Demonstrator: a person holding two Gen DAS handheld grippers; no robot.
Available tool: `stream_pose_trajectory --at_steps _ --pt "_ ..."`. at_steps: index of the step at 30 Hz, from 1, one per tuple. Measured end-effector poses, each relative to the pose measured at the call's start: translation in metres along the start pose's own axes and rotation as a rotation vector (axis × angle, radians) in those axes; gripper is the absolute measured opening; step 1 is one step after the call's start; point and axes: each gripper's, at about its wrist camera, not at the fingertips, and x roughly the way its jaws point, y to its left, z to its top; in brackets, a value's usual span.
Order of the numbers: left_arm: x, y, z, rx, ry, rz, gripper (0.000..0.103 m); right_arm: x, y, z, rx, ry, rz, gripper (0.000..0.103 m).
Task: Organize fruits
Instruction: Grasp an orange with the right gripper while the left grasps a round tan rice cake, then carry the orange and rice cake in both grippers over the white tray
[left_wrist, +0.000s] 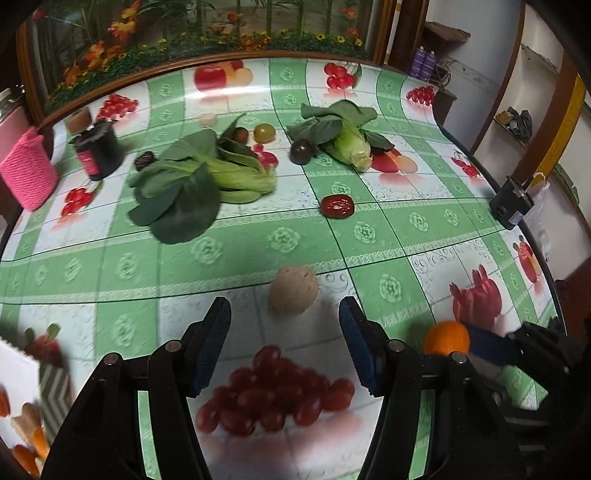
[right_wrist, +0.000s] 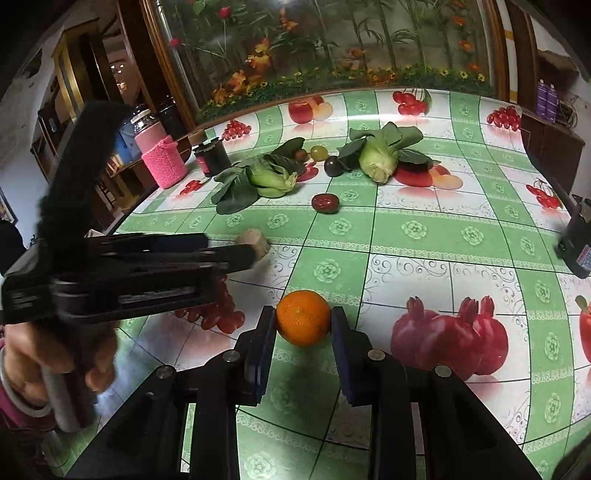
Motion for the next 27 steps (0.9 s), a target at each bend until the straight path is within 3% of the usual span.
stream_pose_trajectory --at_steps 4,7,18,27 --pt "0.012 -0.003 0.002 0.006 0.011 -0.008 0.056 0.002 -0.003 -0.001 0.006 0.006 0.006 0.031" --pt "0.013 -0.003 0.003 0.026 -0.012 0.023 0.026 0.004 -0.004 -0.003 0.004 0.014 0.009 0.031" --pt "-0.019 0.009 -0.019 -0.009 -0.011 -0.022 0.026 -0.001 0.007 -0.005 -0.012 0.014 0.013 0.031" --pt "-0.071 0.011 -0.059 0.009 -0.066 0.024 0.026 -0.017 0.039 -0.02 -0.051 0.012 0.026 0.031"
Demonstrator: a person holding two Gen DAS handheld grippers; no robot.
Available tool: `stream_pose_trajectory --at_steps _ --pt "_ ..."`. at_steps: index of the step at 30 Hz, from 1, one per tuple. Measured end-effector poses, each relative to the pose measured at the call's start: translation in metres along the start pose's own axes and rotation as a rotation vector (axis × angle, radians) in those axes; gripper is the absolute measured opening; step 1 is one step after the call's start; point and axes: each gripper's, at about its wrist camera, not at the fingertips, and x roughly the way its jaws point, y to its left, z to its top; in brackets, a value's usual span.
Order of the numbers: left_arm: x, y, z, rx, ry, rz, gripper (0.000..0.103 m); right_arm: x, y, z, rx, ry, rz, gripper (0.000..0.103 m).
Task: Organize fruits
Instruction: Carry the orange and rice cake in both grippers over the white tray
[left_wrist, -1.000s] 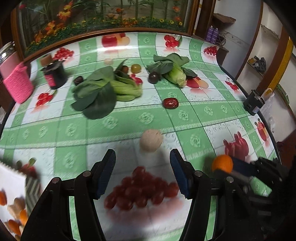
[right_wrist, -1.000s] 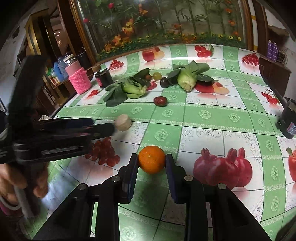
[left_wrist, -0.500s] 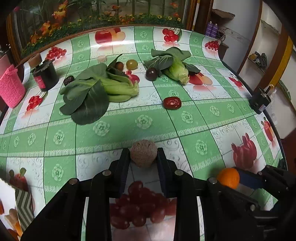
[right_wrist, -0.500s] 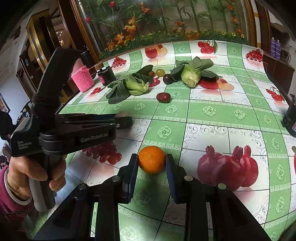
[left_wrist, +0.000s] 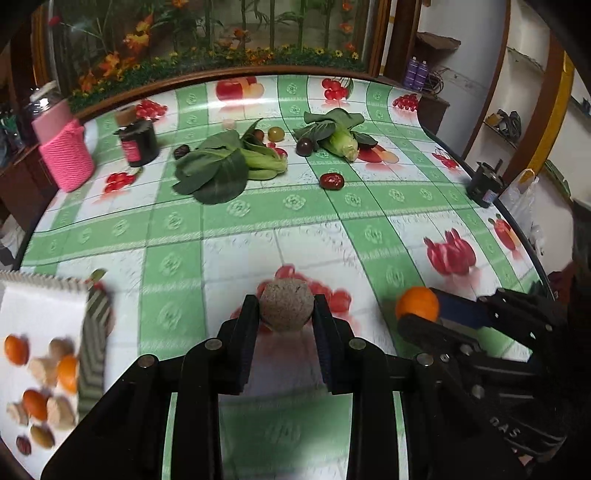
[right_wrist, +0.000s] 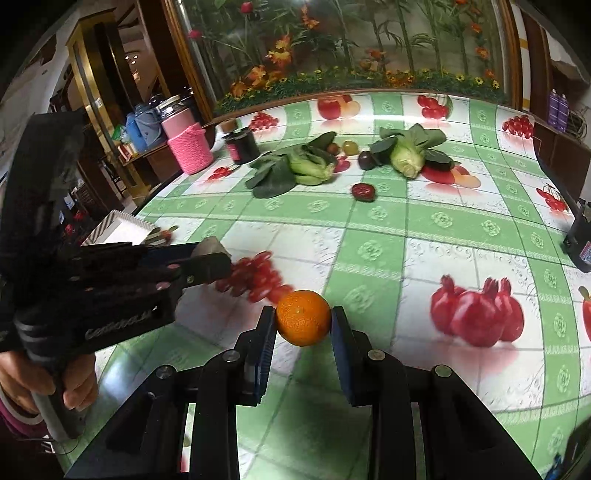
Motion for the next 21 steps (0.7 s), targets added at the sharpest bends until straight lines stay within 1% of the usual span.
stream_pose_trajectory --at_steps 8,17,21 --pt "-0.025 0.018 -0.031 -0.031 -0.014 0.036 0.026 -0.003 0.033 -0.011 -0.031 0.008 0.027 0.031" --pt "-0.051 0.042 -0.05 -0.073 -0.044 0.073 0.026 -0.007 0.069 -0.01 -0.078 0.004 0.054 0.03" --pt "-0.063 0.055 -0.056 -0.094 -0.064 0.101 0.026 -0.005 0.086 -0.007 -0.104 0.006 0.072 0.03"
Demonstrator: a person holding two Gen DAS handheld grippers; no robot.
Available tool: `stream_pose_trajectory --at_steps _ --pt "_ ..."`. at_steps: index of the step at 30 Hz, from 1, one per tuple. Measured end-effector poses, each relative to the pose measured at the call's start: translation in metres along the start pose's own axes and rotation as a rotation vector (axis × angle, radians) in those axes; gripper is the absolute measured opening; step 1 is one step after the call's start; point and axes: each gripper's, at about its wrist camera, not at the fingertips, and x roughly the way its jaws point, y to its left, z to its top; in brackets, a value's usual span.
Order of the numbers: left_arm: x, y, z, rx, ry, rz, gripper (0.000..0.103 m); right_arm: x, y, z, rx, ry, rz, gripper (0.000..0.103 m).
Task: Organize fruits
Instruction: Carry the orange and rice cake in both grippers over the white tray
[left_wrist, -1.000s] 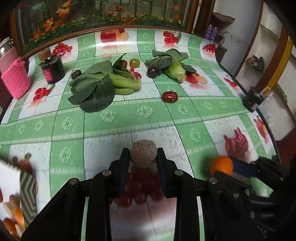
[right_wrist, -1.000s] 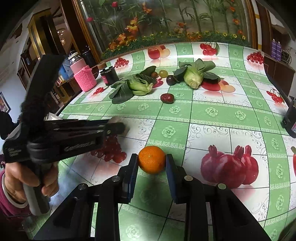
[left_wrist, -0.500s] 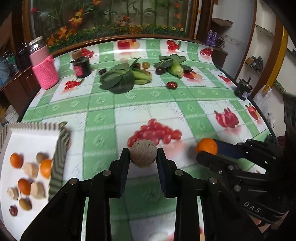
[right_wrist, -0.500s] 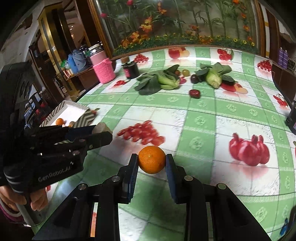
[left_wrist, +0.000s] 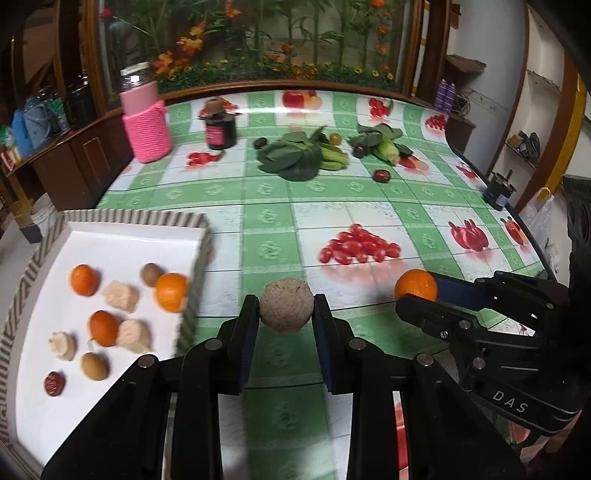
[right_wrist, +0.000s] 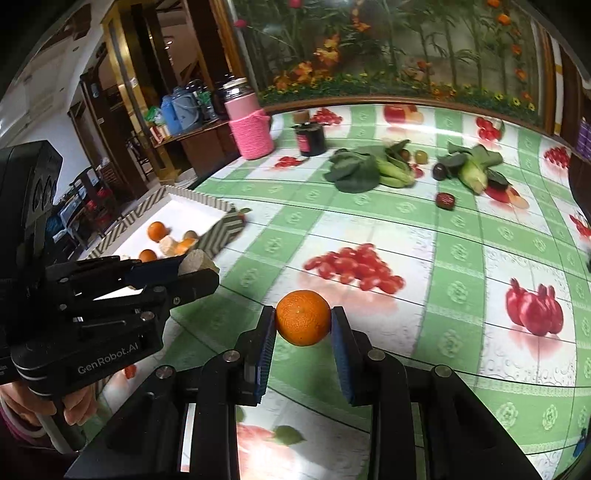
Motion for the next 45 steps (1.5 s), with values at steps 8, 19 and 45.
stream_pose_trajectory --at_steps 8,19,45 --pt "-0.014 0.034 -0.012 -0.042 -0.006 0.056 0.026 0.007 0.037 0.009 -0.06 0.0 0.042 0.03" --pt "-0.029 0.077 -0.027 -0.092 -0.008 0.12 0.027 0.023 0.089 0.017 -0.148 0.013 0.103 0.03" --pt "-0.022 0.152 -0.068 -0.202 0.088 0.197 0.027 0.076 0.166 0.03 -0.298 0.102 0.191 0.03"
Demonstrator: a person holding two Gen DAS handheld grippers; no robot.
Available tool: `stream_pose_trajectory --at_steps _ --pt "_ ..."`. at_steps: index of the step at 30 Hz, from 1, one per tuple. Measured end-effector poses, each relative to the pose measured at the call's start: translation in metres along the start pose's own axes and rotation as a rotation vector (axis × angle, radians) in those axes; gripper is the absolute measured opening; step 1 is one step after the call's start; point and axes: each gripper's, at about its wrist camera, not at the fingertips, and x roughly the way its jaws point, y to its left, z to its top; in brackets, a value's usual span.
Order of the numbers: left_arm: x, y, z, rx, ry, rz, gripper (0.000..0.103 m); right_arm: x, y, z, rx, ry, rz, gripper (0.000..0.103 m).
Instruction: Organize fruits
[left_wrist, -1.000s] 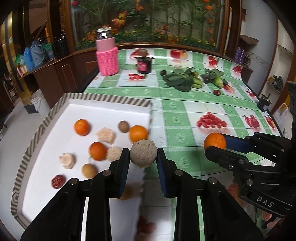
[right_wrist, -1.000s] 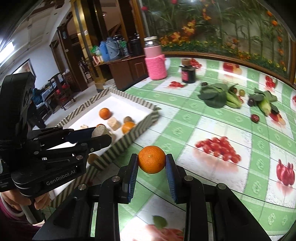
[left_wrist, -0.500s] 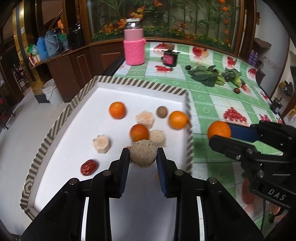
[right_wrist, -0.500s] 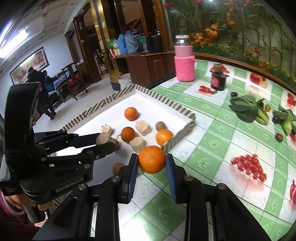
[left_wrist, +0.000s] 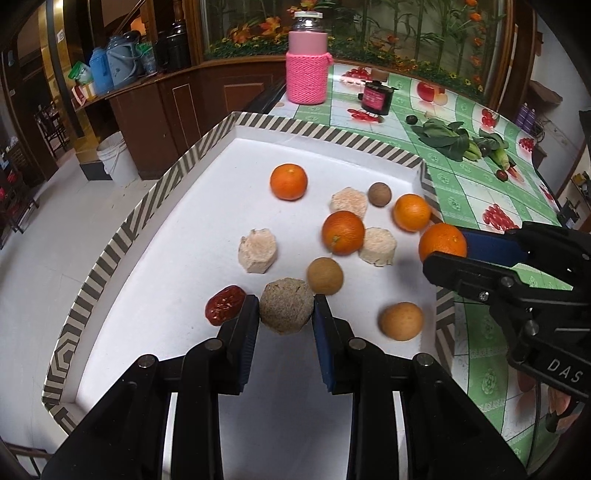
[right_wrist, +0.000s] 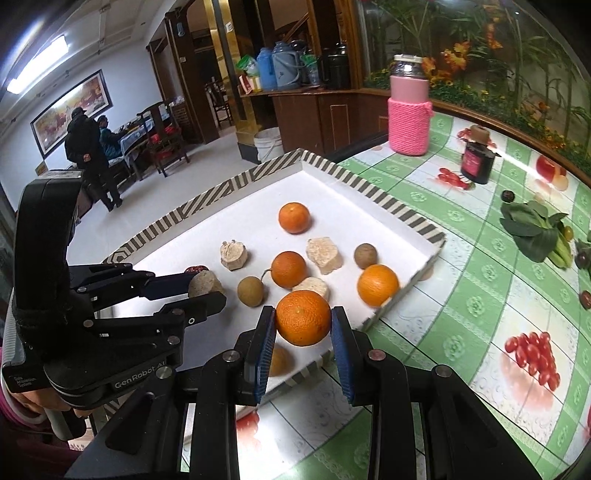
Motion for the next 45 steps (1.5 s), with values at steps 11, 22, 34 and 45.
stream_pose_trajectory --at_steps 11,22,34,45 --pt "0.01 0.006 0.001 -0.022 0.044 -0.016 0.027 0.032 0.015 0.005 -0.046 0.072 0.027 0.03" --pt "0.011 0.007 0.0 -0.028 0.059 -0.002 0.027 0.044 0.015 0.003 -0.051 0.092 0.03 0.032" --pt "0.001 0.006 0.001 -0.034 0.008 0.041 0.064 0.011 0.01 0.001 0.001 0.006 0.047 0.043" --pt "-0.023 0.002 0.002 -0.029 -0.117 0.115 0.073 -0.025 0.0 -0.003 0.05 -0.09 -0.005 0.053"
